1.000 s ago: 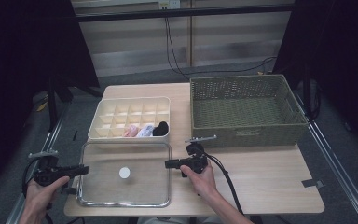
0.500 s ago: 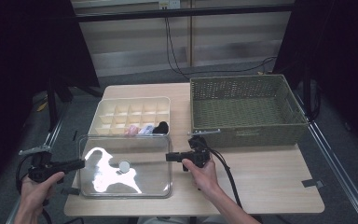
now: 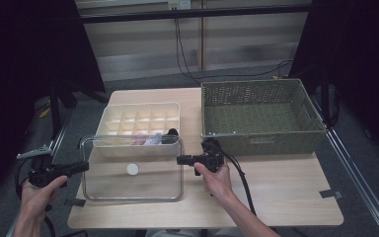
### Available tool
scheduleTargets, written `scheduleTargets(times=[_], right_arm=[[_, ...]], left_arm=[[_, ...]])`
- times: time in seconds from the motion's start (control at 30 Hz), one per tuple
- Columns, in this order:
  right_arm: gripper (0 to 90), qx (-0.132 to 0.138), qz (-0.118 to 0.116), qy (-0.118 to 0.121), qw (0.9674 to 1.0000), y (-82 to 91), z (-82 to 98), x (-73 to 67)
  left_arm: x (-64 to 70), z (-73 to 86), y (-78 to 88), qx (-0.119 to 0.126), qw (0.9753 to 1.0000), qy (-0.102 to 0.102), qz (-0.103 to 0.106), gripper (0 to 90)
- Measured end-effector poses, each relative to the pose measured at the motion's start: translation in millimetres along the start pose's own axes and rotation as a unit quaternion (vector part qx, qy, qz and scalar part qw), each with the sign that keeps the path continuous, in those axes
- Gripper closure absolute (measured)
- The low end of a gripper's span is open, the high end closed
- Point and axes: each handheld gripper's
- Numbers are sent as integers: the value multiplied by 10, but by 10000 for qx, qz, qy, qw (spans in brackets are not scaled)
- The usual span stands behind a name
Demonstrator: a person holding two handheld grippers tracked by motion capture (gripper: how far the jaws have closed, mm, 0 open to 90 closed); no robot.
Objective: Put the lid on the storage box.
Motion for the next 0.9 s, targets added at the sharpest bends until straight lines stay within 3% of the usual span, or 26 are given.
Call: scheduleTargets(times=[0.43, 0.9], right_arm=[[777, -48, 59, 136, 9999, 16, -240, -81], [777, 91, 109, 176, 9997, -17, -622, -79]], left_arm=[[5, -164, -41, -46, 10000, 20, -5, 741], [-8, -527, -187, -105, 9999, -80, -42, 738]])
Point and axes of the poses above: each handheld gripper's, and its own axes: y roughly backward along the jaws, z roughly out of its underside, x roughly to its right, and after that the axes turned 14 degrees about x, right-handed
